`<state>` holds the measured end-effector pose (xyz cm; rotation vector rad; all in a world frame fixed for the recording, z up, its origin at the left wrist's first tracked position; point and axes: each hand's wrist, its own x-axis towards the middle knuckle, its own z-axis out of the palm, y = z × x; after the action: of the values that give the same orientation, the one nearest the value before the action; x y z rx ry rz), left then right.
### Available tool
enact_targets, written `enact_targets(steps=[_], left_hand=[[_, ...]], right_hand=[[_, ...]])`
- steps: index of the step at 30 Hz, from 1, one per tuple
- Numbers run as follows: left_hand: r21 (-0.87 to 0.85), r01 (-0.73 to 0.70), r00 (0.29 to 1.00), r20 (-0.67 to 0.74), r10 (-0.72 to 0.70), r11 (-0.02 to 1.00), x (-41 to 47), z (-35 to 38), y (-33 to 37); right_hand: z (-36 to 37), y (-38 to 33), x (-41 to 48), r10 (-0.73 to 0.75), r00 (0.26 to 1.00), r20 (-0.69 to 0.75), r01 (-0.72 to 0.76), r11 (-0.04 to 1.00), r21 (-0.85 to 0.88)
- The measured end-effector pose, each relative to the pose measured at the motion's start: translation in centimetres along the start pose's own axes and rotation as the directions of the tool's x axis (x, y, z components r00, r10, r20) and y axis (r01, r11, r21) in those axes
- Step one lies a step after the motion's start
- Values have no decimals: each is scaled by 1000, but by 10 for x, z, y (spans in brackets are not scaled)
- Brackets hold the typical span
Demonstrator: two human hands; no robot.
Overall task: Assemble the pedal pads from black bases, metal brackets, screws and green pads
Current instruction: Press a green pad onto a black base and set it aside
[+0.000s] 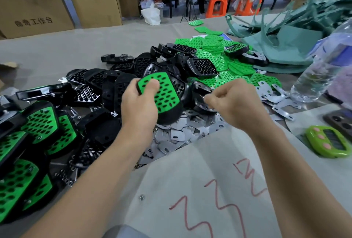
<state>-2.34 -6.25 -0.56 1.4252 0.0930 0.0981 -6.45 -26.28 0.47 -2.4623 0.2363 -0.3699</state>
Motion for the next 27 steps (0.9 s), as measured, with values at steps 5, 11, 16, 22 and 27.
enact_targets(steps=[5, 11, 16, 22, 27], left_hand=[[-95, 98, 993, 71, -92, 991, 1, -7, 18], [304, -84, 991, 121, 49, 949, -26, -12, -3], [356, -136, 990, 82, 114, 925, -35, -14, -23], [260, -2, 987, 156, -40, 966, -29, -13, -24], [290, -105, 974, 223, 39, 951, -29, -13, -25]], right_hand=[[10, -13, -11, 67, 984, 168, -5, 939, -343], [25, -22, -15, 35, 996, 76, 2, 895, -446], [20, -19, -19, 33, 999, 15, -26, 947, -320], [16, -31, -21, -86, 988, -125, 119, 950, 288], [21, -46, -27, -91, 992, -92, 129, 760, 638]])
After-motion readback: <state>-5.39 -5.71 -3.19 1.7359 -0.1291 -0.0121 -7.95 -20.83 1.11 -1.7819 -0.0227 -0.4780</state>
